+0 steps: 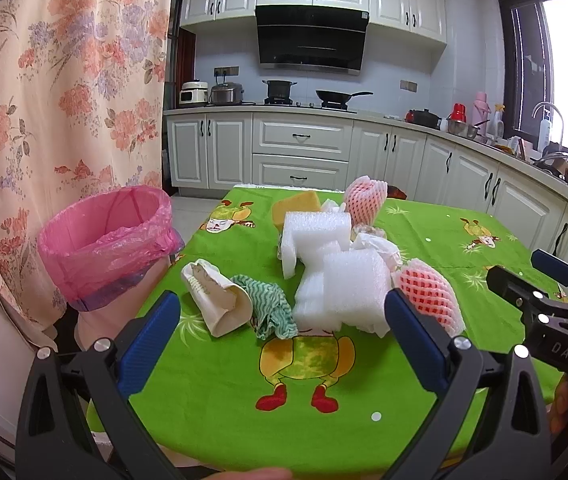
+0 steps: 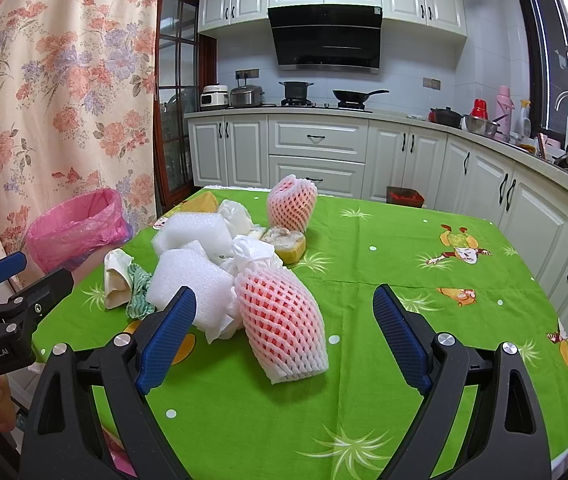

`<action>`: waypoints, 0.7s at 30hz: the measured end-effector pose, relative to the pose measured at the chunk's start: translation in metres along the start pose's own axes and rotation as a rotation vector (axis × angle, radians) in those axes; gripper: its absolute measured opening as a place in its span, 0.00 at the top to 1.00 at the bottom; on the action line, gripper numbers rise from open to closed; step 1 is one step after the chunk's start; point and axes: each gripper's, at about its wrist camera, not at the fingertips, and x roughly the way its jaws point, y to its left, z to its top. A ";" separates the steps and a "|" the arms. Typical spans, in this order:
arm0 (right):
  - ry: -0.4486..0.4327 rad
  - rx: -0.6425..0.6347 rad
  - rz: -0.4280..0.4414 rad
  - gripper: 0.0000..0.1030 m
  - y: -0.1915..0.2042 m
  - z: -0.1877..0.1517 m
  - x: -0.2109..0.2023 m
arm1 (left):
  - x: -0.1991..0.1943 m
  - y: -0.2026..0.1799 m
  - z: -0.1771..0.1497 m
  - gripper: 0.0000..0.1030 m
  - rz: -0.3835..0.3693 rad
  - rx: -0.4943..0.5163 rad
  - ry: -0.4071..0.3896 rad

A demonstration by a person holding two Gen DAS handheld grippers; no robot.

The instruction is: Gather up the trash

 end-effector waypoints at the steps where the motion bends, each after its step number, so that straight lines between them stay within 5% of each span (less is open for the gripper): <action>1: 0.001 -0.001 -0.002 0.18 0.000 0.000 0.001 | 0.001 0.001 0.000 0.04 0.001 0.000 0.002; 9: 0.027 -0.018 -0.008 0.18 -0.008 -0.012 0.018 | 0.012 0.010 -0.006 0.04 -0.006 0.007 0.037; 21: 0.182 -0.023 0.041 0.18 -0.016 -0.033 0.095 | 0.065 0.043 -0.033 0.05 -0.011 -0.043 0.157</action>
